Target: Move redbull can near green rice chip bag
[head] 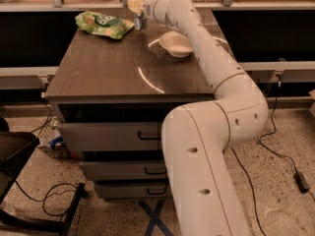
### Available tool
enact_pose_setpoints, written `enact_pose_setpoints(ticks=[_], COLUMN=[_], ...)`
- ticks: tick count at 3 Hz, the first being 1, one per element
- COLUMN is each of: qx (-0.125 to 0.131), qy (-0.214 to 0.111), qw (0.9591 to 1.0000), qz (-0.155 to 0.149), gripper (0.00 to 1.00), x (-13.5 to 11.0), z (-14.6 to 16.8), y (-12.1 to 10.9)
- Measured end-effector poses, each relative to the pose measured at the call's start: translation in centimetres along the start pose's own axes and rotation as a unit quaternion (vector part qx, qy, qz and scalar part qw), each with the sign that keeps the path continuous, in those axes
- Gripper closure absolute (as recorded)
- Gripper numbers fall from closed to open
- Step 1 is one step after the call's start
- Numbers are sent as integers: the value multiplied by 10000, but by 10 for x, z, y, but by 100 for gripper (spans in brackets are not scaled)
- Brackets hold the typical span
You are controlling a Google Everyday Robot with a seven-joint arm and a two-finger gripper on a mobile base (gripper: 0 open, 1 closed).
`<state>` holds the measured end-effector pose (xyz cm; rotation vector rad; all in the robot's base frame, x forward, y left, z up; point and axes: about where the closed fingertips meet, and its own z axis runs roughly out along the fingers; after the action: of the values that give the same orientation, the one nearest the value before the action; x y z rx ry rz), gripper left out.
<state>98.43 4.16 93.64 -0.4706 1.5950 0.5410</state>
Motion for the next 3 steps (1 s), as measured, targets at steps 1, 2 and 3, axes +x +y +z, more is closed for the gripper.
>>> enact_pose_setpoints(ticks=[1,2,3], qx=[60,29,22], qy=[38,198,198], qw=[9999,9995,9995], qz=[-108,-263,-259], gripper=[100,100,81], x=[7,17,18], z=[10,21,22], y=[-2,6,7])
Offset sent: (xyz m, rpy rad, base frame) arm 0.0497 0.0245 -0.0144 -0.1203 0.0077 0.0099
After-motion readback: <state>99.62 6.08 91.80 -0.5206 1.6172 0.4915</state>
